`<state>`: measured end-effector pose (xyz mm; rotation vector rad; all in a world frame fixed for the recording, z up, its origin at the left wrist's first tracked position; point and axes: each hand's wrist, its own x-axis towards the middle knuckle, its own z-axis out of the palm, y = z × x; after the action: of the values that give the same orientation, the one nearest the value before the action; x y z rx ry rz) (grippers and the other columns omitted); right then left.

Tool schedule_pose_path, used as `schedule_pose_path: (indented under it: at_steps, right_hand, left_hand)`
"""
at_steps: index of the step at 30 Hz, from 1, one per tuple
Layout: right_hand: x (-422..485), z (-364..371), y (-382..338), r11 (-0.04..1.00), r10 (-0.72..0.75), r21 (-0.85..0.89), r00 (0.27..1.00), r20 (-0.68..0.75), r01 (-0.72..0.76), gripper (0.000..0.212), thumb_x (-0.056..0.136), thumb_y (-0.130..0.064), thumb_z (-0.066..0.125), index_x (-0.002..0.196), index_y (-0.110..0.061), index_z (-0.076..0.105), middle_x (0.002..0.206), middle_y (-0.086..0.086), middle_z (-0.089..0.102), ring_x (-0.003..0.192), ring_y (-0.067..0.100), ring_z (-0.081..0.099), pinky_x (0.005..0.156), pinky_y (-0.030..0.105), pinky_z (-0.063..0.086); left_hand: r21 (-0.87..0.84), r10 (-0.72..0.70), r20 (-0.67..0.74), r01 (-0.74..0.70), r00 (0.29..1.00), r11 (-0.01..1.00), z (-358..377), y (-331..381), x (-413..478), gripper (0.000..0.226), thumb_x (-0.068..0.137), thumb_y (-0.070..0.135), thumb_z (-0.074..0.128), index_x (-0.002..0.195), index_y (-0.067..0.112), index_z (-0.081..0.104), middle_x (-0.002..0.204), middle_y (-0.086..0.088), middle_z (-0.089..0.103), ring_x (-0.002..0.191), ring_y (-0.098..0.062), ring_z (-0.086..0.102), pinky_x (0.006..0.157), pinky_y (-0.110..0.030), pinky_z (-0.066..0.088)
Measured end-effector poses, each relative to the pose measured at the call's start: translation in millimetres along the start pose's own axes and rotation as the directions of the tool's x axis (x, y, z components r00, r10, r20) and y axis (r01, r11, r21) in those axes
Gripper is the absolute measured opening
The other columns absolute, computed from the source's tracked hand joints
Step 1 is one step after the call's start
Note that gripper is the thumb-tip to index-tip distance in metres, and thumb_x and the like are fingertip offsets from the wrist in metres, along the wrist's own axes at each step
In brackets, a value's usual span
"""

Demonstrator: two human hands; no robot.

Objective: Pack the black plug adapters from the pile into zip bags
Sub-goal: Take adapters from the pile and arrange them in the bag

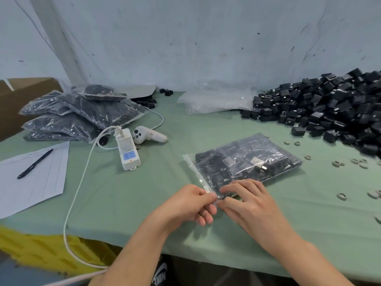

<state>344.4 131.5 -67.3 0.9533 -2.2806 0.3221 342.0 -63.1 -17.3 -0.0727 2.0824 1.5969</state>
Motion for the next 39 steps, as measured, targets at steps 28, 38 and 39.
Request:
schedule_pose_path:
  at_steps: [28, 38, 39]
  right_hand:
    - [4.7, -1.0, -1.1, 0.999, -0.019, -0.052, 0.996, -0.085, 0.015, 0.017, 0.097, -0.032, 0.059, 0.086, -0.025, 0.07, 0.101, -0.009, 0.068, 0.091, 0.017, 0.064, 0.084, 0.033, 0.046]
    - [6.7, -0.8, -0.9, 0.999, -0.027, -0.024, 0.996, -0.081, 0.025, 0.011, 0.093, -0.025, 0.067, 0.083, -0.024, 0.069, 0.095, -0.008, 0.065, 0.086, 0.018, 0.062, 0.083, 0.032, 0.045]
    - [7.1, -0.4, -1.2, 0.999, -0.028, -0.025, 0.996, -0.08, 0.026, 0.01, 0.092, -0.024, 0.068, 0.082, -0.023, 0.069, 0.095, -0.007, 0.065, 0.085, 0.018, 0.062, 0.083, 0.032, 0.045]
  left_hand:
    - [-0.077, -0.012, 0.06, 0.017, 0.998, 0.997, -6.0, -2.3, 5.0, 0.027, 0.099, 0.027, 0.06, 0.081, 0.007, 0.066, 0.069, -0.002, 0.064, 0.056, -0.011, 0.061, 0.051, -0.018, 0.049]
    - [-0.056, -0.018, 0.027, 0.019, 0.999, 0.998, -4.8, -0.9, 5.8, 0.024, 0.098, 0.022, 0.059, 0.08, 0.007, 0.064, 0.069, -0.005, 0.061, 0.055, -0.011, 0.059, 0.051, -0.018, 0.048]
    - [-0.061, -0.015, 0.026, 0.016, 1.0, 0.998, -4.6, -1.0, 5.9, 0.024, 0.098, 0.022, 0.059, 0.08, 0.007, 0.064, 0.068, -0.004, 0.061, 0.054, -0.01, 0.06, 0.051, -0.017, 0.048]
